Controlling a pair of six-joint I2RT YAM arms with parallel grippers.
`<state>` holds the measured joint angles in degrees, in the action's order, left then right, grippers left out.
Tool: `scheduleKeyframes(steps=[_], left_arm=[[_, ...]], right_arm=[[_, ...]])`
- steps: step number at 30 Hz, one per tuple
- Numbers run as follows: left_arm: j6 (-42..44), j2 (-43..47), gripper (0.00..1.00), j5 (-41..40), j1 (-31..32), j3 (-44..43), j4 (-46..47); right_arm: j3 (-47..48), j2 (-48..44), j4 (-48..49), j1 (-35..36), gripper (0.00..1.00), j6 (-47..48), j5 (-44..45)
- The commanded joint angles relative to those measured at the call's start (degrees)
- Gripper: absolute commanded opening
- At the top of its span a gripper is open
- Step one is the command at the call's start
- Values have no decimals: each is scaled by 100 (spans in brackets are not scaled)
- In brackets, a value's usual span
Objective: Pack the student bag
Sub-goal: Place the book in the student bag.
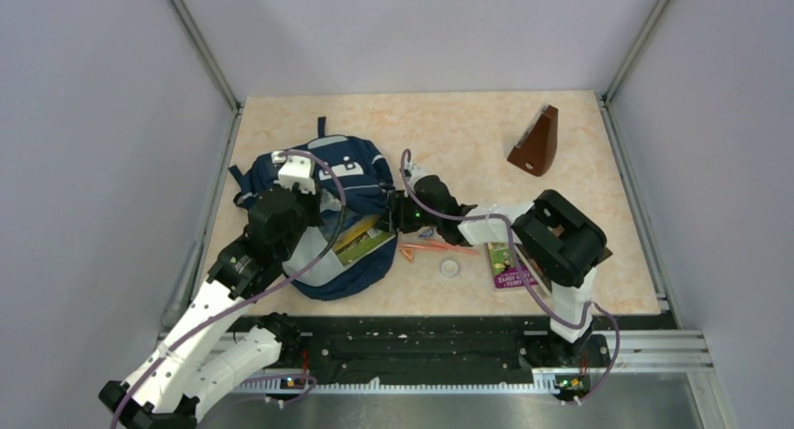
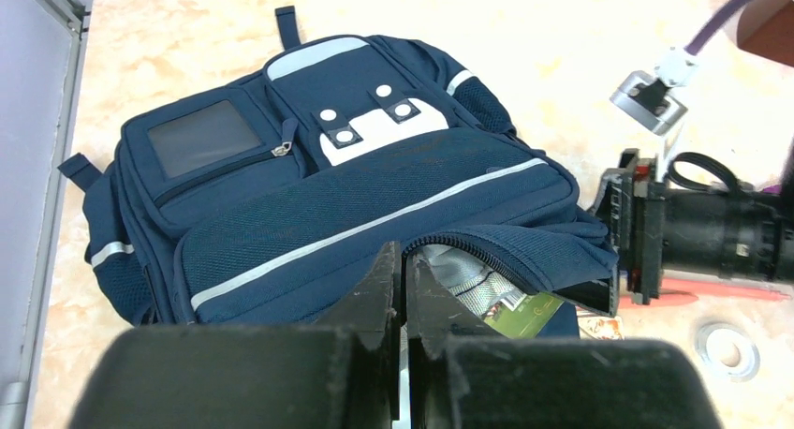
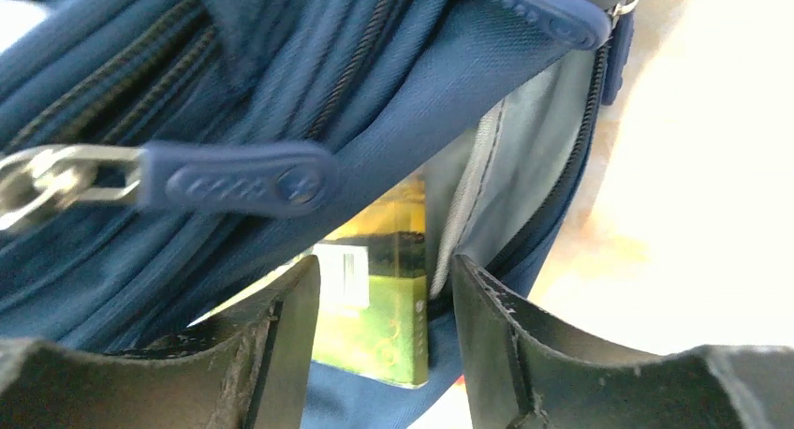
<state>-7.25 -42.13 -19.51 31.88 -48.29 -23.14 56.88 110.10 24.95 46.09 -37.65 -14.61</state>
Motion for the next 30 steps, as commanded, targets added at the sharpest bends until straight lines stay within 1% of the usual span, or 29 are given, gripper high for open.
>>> scheduleKeyframes(steps=[1, 3, 6, 14, 17, 20, 25, 27, 30], left_arm=[[-85, 21, 0, 322, 40, -76, 657], [-84, 5, 0, 322, 43, -76, 644], [-88, -2, 0, 319, 44, -77, 639], [-82, -17, 0, 306, 38, -78, 645], [-78, -23, 0, 308, 38, -75, 644], [-83, -13, 0, 308, 43, -81, 644], [-78, 14, 0, 292, 39, -76, 644], [-75, 21, 0, 295, 43, -76, 644], [-80, 22, 0, 306, 39, -83, 644]], right_arm=[[57, -840, -71, 487, 58, 454, 578], [16, -977, -337, 545, 60, 485, 842], [-94, -1028, -481, 554, 61, 407, 982], [-217, -780, -308, 556, 52, -94, 552], [-208, -762, -346, 593, 51, -94, 699], [-170, -806, -508, 595, 53, 142, 937], [-206, -1080, -971, 582, 59, 565, 1811], [-269, -1191, -1008, 552, 61, 664, 1938], [-409, -1259, -1001, 422, 63, 654, 1907]])
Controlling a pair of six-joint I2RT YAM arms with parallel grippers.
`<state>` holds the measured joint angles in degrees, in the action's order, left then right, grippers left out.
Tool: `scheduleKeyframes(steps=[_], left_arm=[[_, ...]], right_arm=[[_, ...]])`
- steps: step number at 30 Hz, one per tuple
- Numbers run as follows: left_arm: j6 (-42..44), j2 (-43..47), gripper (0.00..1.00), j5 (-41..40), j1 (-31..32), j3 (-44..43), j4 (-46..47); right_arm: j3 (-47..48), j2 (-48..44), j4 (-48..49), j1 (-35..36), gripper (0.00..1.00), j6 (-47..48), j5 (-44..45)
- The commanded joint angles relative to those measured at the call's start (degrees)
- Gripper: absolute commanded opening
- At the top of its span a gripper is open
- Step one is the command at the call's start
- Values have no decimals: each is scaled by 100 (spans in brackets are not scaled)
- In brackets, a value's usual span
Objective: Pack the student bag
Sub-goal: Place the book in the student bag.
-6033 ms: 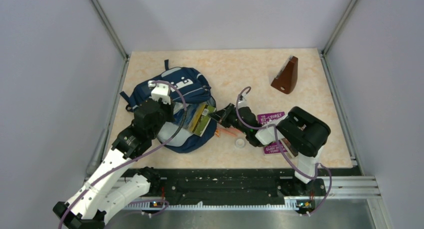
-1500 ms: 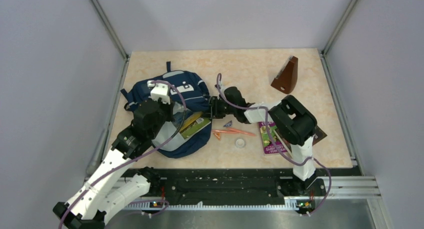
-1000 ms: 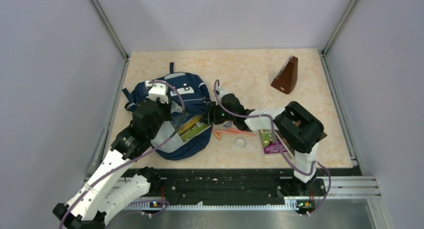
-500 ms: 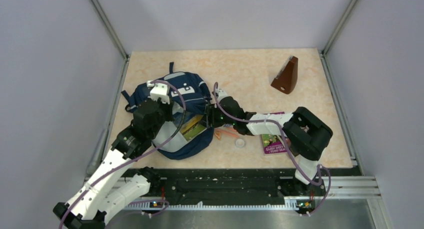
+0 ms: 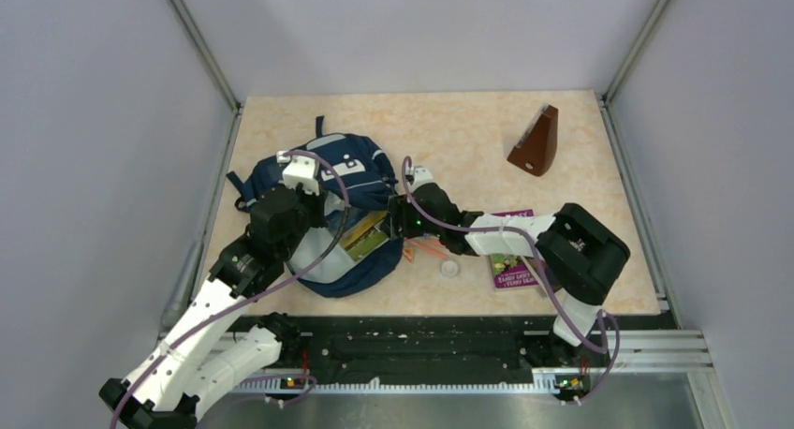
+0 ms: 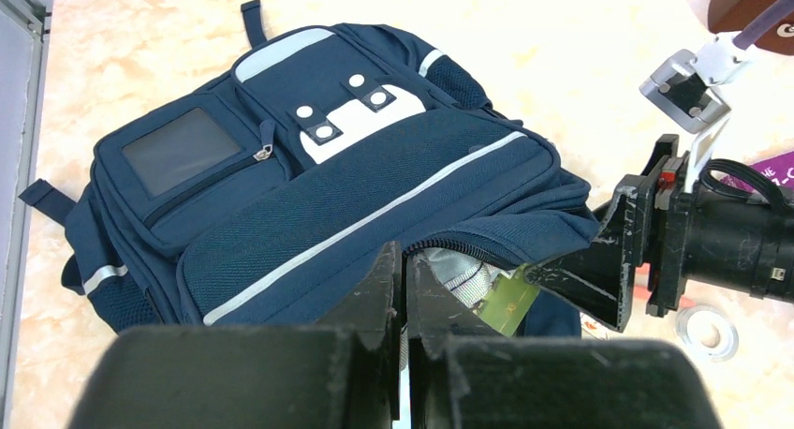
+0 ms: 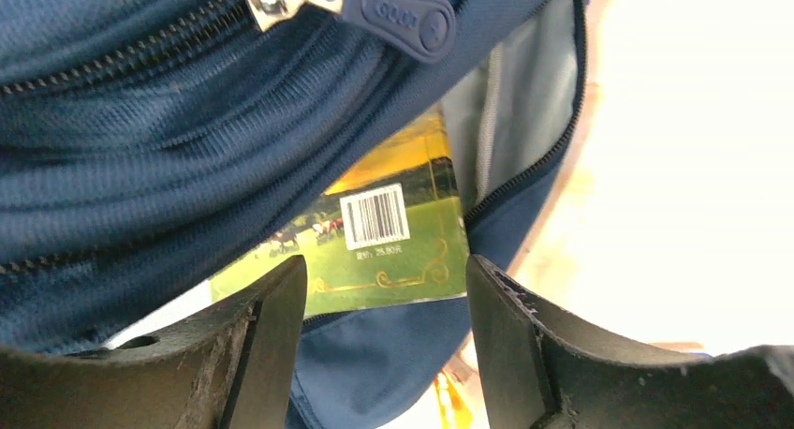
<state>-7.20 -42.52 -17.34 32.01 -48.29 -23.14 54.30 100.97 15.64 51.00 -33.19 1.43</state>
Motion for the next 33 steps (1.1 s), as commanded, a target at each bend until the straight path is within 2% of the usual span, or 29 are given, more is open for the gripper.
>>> scheduleKeyframes(steps=[1, 6, 12, 17, 24, 28, 33], left_arm=[[-80, 68, 0, 86, 25, -84, 648], [-85, 69, 0, 95, 26, -79, 644], [-80, 68, 0, 77, 30, -76, 644], [-81, 63, 0, 85, 30, -88, 643], [-82, 69, 0, 82, 25, -81, 635], [-80, 79, 0, 99, 25, -88, 638], [-96, 73, 0, 106, 28, -80, 644]], right_arm=[[-201, -343, -46, -125, 62, 181, 265], [-334, -287, 260, -255, 61, 106, -104], [-236, -4, 595, -256, 54, 59, -473], [49, 236, 455, -285, 51, 117, -507], [169, 388, 409, -305, 52, 156, -643], [121, 366, 627, -304, 46, -215, -1184], [-130, 312, 1467, -297, 36, -1016, -1680]])
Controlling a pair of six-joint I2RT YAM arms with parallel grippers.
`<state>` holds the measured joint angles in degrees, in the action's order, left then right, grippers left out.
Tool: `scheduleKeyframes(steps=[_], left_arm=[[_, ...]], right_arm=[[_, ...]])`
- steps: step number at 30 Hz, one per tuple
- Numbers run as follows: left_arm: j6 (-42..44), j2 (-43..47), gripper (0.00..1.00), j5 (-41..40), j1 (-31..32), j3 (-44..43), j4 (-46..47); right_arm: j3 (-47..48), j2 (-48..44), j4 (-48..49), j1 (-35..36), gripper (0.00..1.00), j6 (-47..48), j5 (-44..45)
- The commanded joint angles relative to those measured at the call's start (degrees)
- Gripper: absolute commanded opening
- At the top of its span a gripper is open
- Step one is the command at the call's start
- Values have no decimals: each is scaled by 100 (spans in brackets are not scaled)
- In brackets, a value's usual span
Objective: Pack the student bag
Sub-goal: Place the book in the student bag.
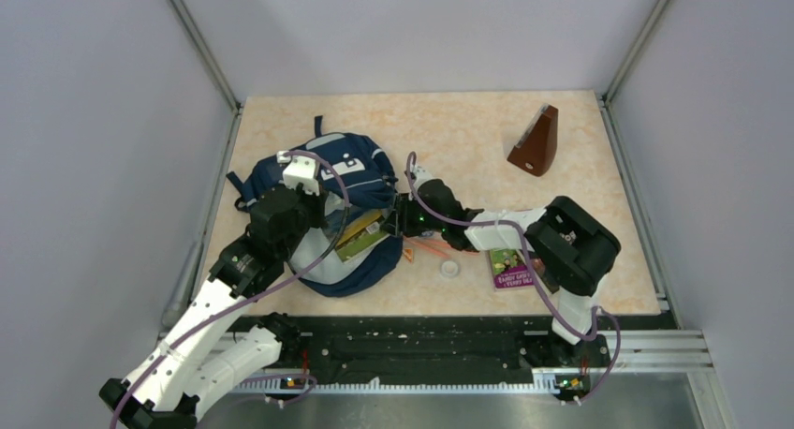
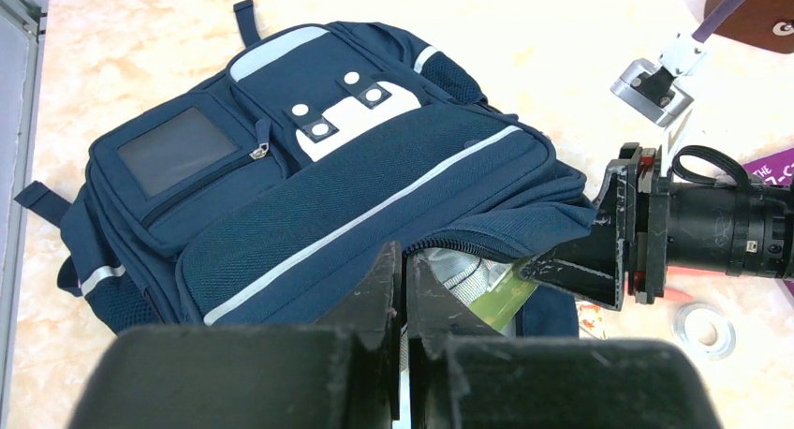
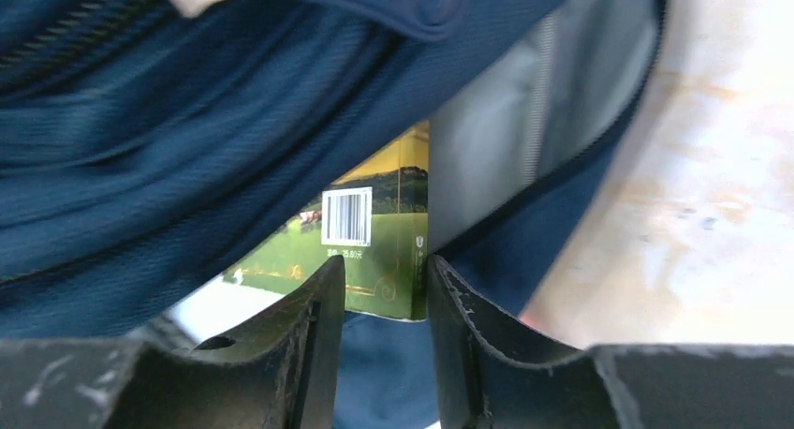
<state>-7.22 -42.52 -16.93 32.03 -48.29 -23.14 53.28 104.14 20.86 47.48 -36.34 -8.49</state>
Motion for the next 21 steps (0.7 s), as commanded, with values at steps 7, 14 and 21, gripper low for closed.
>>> scheduleKeyframes(steps=[7, 14, 21], left_arm=[[-86, 75, 0, 78, 24, -90, 638], [-86, 77, 0, 92, 30, -77, 642], [-88, 55, 0, 100, 26, -83, 648]], right_arm=[[98, 371, 1492, 89, 31, -1142, -915], [136, 747, 1394, 133, 31, -1159, -617], [282, 580, 593, 384, 42, -588, 183]])
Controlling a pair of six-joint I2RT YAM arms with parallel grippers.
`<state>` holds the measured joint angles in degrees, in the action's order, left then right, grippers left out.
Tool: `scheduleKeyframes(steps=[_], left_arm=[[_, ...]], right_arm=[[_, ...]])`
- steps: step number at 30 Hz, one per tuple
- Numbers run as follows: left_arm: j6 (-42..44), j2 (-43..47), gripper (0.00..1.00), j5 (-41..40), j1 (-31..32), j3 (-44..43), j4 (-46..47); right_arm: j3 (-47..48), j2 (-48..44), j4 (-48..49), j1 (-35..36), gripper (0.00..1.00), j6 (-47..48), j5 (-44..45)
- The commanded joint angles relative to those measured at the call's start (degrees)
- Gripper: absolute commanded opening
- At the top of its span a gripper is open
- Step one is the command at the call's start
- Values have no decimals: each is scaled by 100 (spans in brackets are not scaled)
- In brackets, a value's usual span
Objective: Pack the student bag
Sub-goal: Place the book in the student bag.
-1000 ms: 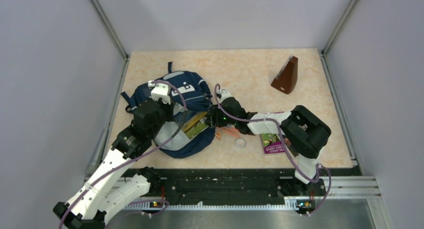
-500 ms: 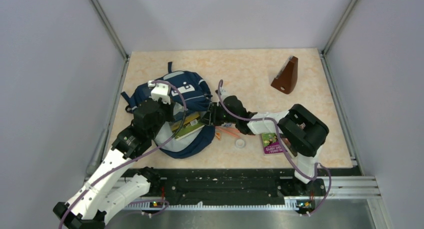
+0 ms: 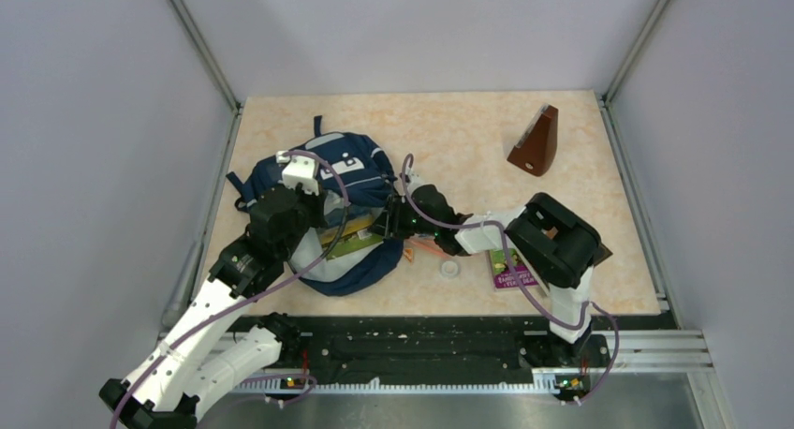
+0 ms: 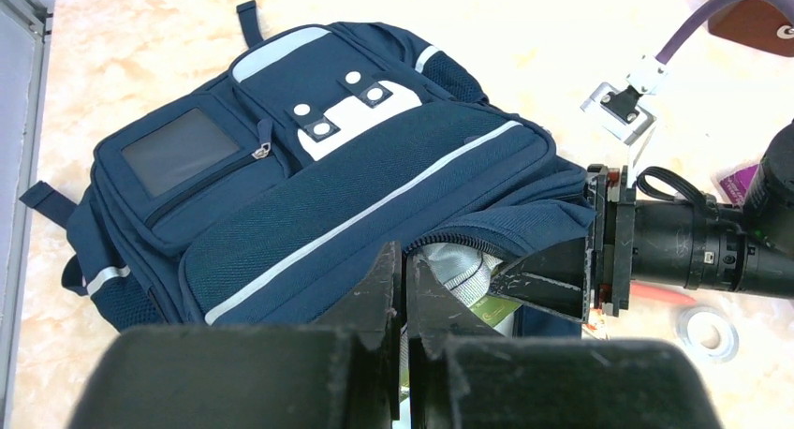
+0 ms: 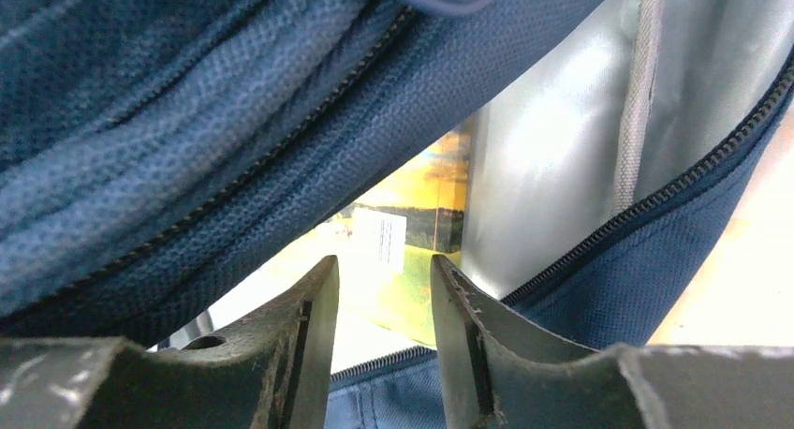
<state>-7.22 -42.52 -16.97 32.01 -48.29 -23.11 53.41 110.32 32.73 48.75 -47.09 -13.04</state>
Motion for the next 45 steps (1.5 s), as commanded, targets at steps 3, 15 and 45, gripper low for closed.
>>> scheduleKeyframes(steps=[3, 15, 45], left_arm=[[-87, 43, 0, 98, 25, -81, 642], [-77, 10, 0, 62, 26, -75, 641], [-28, 66, 0, -133, 32, -71, 624]], right_arm=[[330, -178, -998, 406, 44, 744, 1215], [88, -291, -730, 627, 37, 370, 922], [-487, -1858, -1285, 882, 68, 1858, 2298]])
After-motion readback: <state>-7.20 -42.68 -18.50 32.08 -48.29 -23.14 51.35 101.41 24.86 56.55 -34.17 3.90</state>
